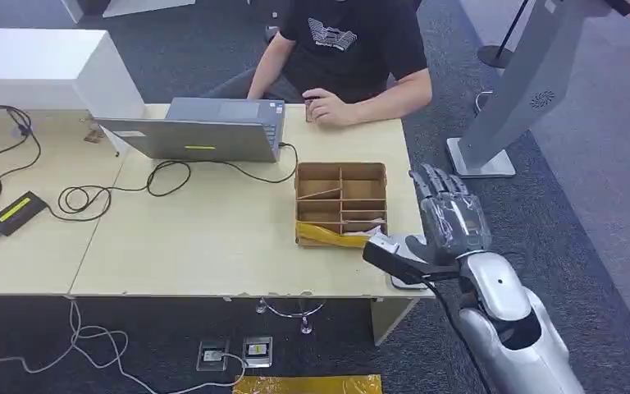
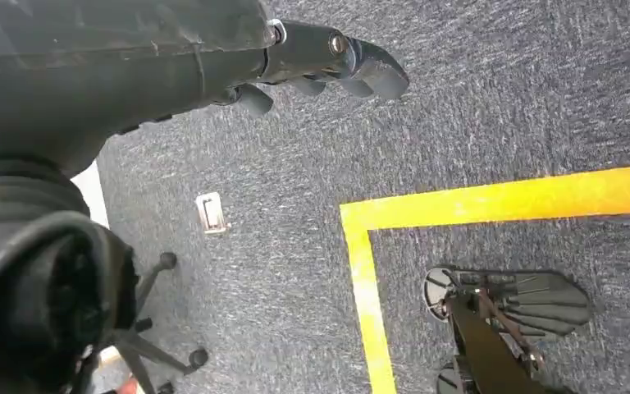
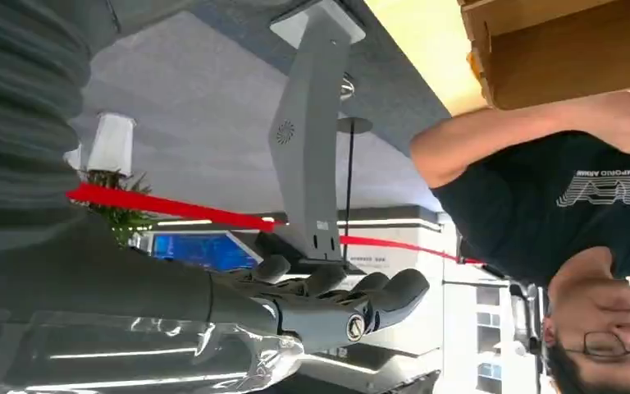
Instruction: Pass the card to the sensor for recognition and then transmit it.
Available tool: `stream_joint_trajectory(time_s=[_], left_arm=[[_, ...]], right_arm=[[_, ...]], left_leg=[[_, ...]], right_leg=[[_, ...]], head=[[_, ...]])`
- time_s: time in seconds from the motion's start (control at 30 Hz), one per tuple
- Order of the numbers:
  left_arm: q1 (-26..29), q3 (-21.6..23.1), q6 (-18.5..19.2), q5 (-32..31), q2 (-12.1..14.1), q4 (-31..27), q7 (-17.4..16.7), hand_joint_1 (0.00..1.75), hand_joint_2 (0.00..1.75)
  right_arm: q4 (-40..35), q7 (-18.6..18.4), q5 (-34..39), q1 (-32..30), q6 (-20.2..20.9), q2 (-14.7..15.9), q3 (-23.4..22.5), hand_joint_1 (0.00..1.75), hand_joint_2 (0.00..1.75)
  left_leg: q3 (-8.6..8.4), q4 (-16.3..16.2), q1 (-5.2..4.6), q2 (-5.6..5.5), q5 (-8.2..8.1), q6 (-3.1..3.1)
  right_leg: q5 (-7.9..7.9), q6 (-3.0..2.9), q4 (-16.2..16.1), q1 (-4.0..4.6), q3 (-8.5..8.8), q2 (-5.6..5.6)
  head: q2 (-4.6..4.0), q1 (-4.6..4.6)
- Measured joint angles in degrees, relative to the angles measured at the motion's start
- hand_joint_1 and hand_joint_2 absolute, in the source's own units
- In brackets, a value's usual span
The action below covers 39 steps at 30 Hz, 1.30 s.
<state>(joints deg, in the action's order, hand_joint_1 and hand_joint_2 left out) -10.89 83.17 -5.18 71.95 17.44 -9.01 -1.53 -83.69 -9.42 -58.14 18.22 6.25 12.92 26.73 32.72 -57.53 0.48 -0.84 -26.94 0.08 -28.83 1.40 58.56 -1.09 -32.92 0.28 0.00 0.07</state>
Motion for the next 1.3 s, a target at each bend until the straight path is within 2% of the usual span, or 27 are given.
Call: stream_joint_trajectory(time_s=[0.2,0.4,0.6,1.3], left_arm=[[-0.1,0.0,0.0,0.0,-0.1,0.0,0.0,0.00,0.00],[-0.1,0.0,0.0,0.3,-0.4,0.0,0.0,0.00,0.00],[-0.1,0.0,0.0,0.5,-0.6,0.0,0.0,0.00,0.00],[-0.1,0.0,-0.1,0.9,-0.7,0.0,0.0,0.00,0.00]], right_arm=[[2.5,-0.6,0.0,0.4,-1.9,-2.7,1.4,0.00,1.75],[7.5,0.7,0.0,1.4,-5.6,-5.4,2.7,0.00,1.75],[13.9,0.7,1.5,3.2,-6.2,-8.2,4.5,0.00,1.75],[18.1,-0.5,2.1,4.8,-7.5,-11.0,6.1,0.00,1.75]], left_leg=[[0.01,0.0,0.00,0.00,0.00,0.00],[0.01,0.0,0.00,-0.01,0.00,0.00],[0.01,0.0,0.01,-0.04,0.01,-0.01],[0.04,0.0,0.02,-0.05,0.01,-0.01]], right_leg=[[0.00,0.00,0.0,0.00,0.00,0.00],[0.00,0.00,0.0,0.00,0.00,-0.01],[0.00,-0.01,0.0,0.01,-0.01,-0.03],[-0.02,-0.03,0.0,0.03,-0.02,-0.03]], head=[[0.00,0.02],[0.00,0.00],[0.00,0.02],[0.00,0.00]])
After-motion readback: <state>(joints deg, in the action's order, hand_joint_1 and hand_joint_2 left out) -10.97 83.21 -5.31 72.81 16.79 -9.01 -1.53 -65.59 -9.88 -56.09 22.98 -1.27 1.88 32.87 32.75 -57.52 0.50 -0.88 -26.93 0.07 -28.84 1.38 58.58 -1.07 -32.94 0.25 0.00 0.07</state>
